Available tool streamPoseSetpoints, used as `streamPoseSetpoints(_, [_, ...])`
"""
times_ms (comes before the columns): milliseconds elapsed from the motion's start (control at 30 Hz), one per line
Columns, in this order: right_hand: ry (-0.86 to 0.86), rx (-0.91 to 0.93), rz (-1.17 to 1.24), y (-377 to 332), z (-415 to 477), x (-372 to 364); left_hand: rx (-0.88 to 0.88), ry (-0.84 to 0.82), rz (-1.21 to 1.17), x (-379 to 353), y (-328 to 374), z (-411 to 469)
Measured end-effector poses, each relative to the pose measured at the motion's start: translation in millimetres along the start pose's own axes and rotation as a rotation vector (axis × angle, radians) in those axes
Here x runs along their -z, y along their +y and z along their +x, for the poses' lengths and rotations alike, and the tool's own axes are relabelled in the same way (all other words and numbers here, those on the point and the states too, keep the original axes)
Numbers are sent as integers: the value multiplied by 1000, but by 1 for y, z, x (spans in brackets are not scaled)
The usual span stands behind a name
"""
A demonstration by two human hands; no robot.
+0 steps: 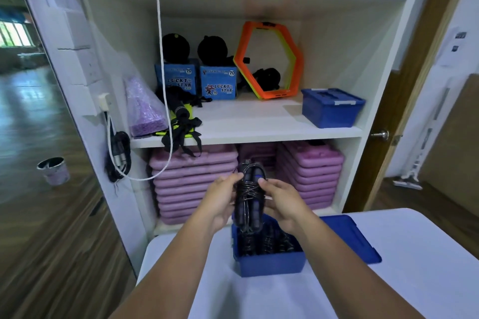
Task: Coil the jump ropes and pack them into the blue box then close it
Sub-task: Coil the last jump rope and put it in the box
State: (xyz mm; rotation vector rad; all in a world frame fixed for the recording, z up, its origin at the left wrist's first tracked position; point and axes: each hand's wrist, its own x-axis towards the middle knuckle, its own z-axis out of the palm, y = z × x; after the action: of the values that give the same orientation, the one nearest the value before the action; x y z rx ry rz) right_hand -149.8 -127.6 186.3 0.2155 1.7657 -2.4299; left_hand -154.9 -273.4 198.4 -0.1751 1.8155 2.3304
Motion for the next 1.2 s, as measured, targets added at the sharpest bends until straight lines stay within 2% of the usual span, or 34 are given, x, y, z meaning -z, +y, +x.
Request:
streamPoseSetpoints(200, [77, -64, 75, 17, 24, 22, 23, -110, 81, 7, -29, 22])
streamPoseSetpoints(300, [86, -83, 127, 26, 41, 37, 14, -32, 115, -2, -42, 35])
streamPoseSetpoints(433, [8, -121, 133, 40, 67, 61, 11, 129, 147, -15, -61, 61])
streamPoseSetpoints(600, [28, -221, 9, 60, 108, 93, 97, 155, 246, -28, -93, 95])
streamPoseSetpoints(767, [60, -350, -109, 103, 142, 109, 219, 178, 455, -18, -127, 116])
streamPoseSetpoints(900, [44, -439, -199, 146, 155, 111, 219, 152, 994, 1, -153, 129])
streamPoseSetpoints(967, [42, -475, -238, 161, 159, 111, 244, 114, 1152, 1, -159, 132])
streamPoseSetpoints(1067, [42, -519, -290, 177, 165, 115, 286, 81, 1249, 0, -170, 138])
streamPoseSetpoints(1200, [55, -509, -317, 181, 171, 120, 277, 133, 1192, 3, -181, 147])
